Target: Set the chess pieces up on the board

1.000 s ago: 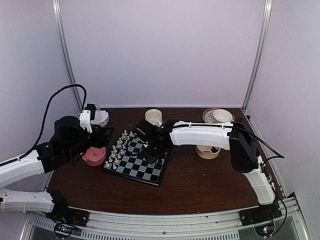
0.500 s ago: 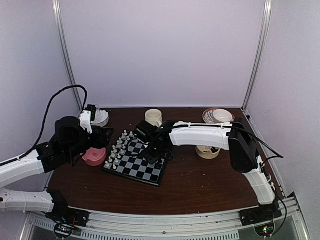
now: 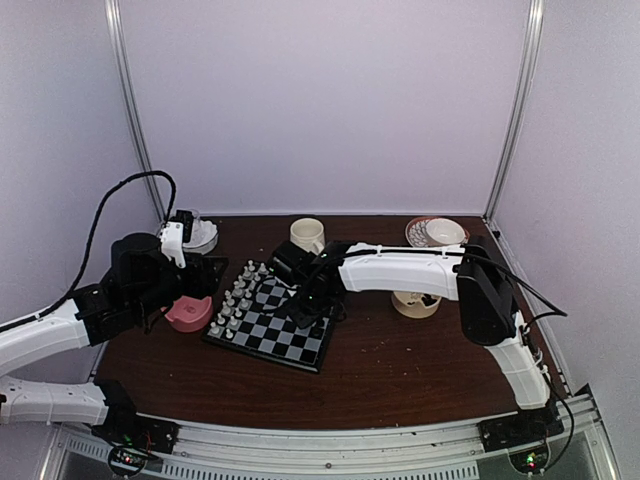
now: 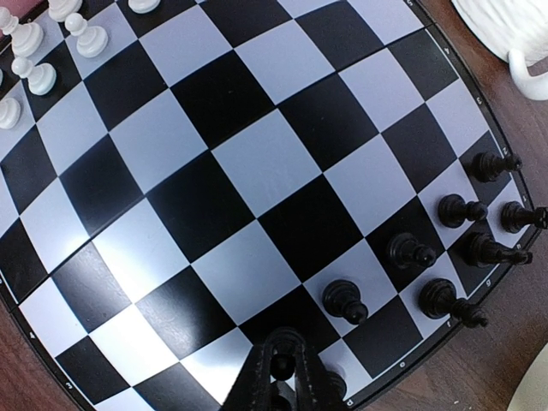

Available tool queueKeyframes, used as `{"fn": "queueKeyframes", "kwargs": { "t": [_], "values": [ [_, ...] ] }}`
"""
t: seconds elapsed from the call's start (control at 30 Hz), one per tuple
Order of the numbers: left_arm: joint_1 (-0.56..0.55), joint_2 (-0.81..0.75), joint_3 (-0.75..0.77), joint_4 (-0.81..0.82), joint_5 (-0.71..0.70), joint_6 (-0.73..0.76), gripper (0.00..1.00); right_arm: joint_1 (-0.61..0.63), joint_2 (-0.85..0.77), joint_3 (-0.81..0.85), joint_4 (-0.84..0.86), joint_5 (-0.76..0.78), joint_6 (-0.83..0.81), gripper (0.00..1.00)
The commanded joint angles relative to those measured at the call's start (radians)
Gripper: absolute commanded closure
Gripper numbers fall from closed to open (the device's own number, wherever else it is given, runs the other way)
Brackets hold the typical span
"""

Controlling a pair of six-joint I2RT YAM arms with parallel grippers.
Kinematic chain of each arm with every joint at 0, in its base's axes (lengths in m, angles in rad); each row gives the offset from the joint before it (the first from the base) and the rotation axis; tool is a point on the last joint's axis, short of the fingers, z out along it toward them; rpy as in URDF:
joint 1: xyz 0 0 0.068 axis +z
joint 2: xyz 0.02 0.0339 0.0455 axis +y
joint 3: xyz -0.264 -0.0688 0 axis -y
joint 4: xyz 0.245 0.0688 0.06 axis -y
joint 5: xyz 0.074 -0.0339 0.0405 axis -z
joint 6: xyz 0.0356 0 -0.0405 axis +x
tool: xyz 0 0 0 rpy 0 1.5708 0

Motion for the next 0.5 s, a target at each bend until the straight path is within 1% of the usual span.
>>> {"fn": "queueKeyframes", "kwargs": {
  "t": [0.0, 0.47],
  "values": [
    [0.000, 0.001, 0.019, 0.003, -0.003, 0.008, 0.29, -0.003, 0.008, 0.008, -0.005, 0.002, -0.001, 0.87],
    [0.000, -0.001, 0.022, 0.002, 0.002, 0.008, 0.29, -0.004, 0.011, 0.010, -0.005, 0.001, 0.000, 0.84]
  ]
}}
